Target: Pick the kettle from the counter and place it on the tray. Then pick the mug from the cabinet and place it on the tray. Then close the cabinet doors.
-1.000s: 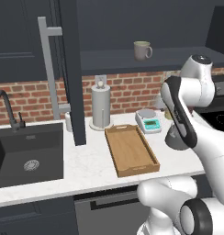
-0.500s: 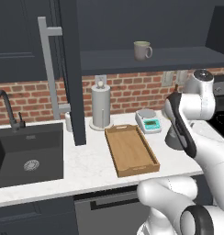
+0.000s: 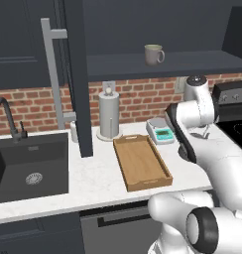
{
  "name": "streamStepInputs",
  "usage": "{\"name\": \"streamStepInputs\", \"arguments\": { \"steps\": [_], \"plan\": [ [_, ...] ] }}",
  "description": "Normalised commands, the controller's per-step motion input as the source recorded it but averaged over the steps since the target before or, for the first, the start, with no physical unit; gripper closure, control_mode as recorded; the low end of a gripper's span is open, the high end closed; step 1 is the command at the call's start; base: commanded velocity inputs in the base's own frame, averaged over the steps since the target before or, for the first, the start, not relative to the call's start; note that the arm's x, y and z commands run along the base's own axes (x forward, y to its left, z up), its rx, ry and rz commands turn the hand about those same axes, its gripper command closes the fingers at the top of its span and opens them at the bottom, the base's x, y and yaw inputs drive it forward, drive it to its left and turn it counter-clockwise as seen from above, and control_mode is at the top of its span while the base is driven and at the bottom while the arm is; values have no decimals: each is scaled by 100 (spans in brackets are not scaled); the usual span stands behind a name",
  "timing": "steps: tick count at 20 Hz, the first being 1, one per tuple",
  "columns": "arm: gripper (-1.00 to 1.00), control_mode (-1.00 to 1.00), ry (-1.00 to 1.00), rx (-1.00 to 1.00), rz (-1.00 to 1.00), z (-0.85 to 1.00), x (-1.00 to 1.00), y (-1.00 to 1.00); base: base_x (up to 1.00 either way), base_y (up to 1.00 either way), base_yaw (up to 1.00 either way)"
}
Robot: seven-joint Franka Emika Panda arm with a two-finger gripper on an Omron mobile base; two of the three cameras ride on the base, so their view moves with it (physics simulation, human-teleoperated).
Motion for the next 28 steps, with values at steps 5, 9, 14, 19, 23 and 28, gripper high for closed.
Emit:
{"name": "streamStepInputs", "arguments": {
  "steps": [5, 9, 14, 19, 23, 28],
  "plan": [
    [-100, -100, 1, 6, -51, -9, 20, -20, 0, 0, 0],
    [-100, -100, 12, 9, -27, -19, 32, -23, 0, 0, 0],
    [-100, -100, 10, 15, -14, -16, 30, -35, 0, 0, 0],
    [-100, -100, 1, 13, -7, -24, 21, -35, 0, 0, 0],
    [-100, -100, -6, 10, -1, -26, 13, -29, 0, 0, 0],
    [-100, -100, -3, 11, 0, -27, 25, -29, 0, 0, 0]
  ]
}}
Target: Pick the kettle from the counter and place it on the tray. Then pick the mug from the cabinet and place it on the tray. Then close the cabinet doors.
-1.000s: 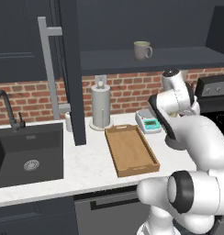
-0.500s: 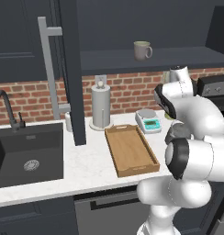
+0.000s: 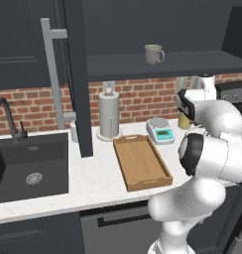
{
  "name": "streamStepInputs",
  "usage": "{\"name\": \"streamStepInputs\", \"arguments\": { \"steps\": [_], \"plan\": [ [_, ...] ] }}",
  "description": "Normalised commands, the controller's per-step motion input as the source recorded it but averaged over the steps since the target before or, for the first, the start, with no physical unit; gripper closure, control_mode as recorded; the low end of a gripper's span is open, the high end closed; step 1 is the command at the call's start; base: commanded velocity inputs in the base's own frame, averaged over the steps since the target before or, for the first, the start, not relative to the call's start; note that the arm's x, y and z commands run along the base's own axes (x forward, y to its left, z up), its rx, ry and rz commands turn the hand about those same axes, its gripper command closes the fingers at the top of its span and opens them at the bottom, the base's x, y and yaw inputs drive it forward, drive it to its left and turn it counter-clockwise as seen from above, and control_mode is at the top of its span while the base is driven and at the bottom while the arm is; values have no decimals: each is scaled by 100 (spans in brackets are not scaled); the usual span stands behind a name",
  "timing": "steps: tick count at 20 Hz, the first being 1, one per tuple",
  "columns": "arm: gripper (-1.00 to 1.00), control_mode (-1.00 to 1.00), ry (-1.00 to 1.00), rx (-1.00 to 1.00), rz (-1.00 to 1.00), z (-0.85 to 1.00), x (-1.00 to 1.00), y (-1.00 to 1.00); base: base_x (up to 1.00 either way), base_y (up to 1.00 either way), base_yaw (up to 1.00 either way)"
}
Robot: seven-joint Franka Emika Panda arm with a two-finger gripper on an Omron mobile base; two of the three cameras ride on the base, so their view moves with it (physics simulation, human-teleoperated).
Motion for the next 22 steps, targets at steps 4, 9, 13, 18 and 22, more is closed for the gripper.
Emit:
{"name": "streamStepInputs", "arguments": {
  "steps": [4, 9, 13, 18, 22],
  "plan": [
    [-100, -100, -3, 9, -1, -22, 17, -12, 0, 0, 0],
    [-100, -100, 0, 6, -9, -6, 15, -1, 0, 0, 0],
    [-100, -100, 3, 3, -13, 0, 6, 0, 0, 0, 0],
    [-100, -100, 4, 0, -11, -4, 2, 0, 0, 0, 0],
    [-100, -100, 3, 0, -10, -10, 3, 0, 0, 0, 0]
  ]
}}
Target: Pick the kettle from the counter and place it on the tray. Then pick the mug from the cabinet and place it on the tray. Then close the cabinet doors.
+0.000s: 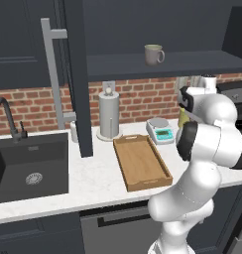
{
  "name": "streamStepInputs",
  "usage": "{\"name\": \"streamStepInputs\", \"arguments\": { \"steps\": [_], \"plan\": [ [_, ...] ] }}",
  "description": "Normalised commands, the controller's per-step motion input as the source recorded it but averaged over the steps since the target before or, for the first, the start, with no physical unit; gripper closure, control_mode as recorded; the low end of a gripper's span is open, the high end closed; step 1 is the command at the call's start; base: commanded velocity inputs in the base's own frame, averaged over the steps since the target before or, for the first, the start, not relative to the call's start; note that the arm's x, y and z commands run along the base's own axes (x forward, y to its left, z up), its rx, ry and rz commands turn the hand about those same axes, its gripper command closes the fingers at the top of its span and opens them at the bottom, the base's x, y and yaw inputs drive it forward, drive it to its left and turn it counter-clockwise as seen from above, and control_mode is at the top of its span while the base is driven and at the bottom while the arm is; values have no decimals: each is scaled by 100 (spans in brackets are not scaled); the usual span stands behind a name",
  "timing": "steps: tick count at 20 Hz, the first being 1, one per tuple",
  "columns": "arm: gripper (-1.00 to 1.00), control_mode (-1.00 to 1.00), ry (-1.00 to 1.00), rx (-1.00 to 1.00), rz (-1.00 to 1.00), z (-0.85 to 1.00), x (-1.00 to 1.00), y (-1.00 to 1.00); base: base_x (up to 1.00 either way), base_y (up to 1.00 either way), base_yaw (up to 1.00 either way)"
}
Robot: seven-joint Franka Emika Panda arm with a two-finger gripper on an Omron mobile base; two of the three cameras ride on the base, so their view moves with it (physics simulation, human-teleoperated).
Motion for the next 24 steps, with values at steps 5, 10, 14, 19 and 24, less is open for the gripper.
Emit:
{"name": "streamStepInputs", "arguments": {
  "steps": [5, 10, 14, 19, 24],
  "plan": [
    [-100, -100, 0, 1, -8, -10, 3, 0, 0, 0, 0],
    [-100, -100, 0, 3, -5, -8, 0, 0, 0, 0, 0],
    [-100, -100, 0, 3, -4, -7, 2, 0, 0, 0, 0],
    [-100, -100, 0, 3, -2, -8, 3, 0, 0, 0, 0],
    [-100, -100, 0, 2, -1, -7, 4, 0, 0, 0, 0]
  ]
}}
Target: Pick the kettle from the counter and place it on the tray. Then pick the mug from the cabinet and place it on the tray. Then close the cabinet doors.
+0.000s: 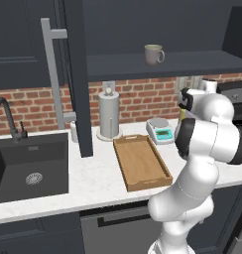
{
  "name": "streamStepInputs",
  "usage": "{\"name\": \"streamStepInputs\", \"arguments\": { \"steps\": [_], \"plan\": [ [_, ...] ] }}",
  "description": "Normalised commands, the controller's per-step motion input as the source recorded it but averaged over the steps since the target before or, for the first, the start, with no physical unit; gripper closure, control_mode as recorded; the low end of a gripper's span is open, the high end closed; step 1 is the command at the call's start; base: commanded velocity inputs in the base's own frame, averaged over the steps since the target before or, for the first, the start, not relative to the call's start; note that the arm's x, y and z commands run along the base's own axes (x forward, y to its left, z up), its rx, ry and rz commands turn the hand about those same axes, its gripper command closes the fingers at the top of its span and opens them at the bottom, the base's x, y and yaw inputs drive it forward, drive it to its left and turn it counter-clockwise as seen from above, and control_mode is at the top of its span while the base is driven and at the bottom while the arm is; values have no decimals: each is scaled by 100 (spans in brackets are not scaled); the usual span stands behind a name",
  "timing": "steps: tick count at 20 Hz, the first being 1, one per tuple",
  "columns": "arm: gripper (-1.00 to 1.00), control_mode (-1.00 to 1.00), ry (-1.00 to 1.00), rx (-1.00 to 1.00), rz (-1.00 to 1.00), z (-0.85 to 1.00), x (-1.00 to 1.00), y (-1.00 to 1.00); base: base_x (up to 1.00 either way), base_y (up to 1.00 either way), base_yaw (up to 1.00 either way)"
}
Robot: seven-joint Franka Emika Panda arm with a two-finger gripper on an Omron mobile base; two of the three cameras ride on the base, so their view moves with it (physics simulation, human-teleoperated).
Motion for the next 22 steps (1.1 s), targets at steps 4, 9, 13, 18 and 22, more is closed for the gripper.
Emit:
{"name": "streamStepInputs", "arguments": {
  "steps": [4, 9, 13, 18, 22],
  "plan": [
    [-100, -100, 0, 1, 0, -7, 0, 0, 0, 0, 0],
    [-100, -100, 0, 0, 0, -12, 0, 0, 0, 0, 0],
    [100, -100, 1, 0, 0, -17, 0, 0, 0, 0, 0],
    [100, -100, 0, 0, 0, -5, -5, 0, 0, 0, 0],
    [100, -100, -5, 0, 0, 0, -16, 1, 0, 0, 0]
  ]
}}
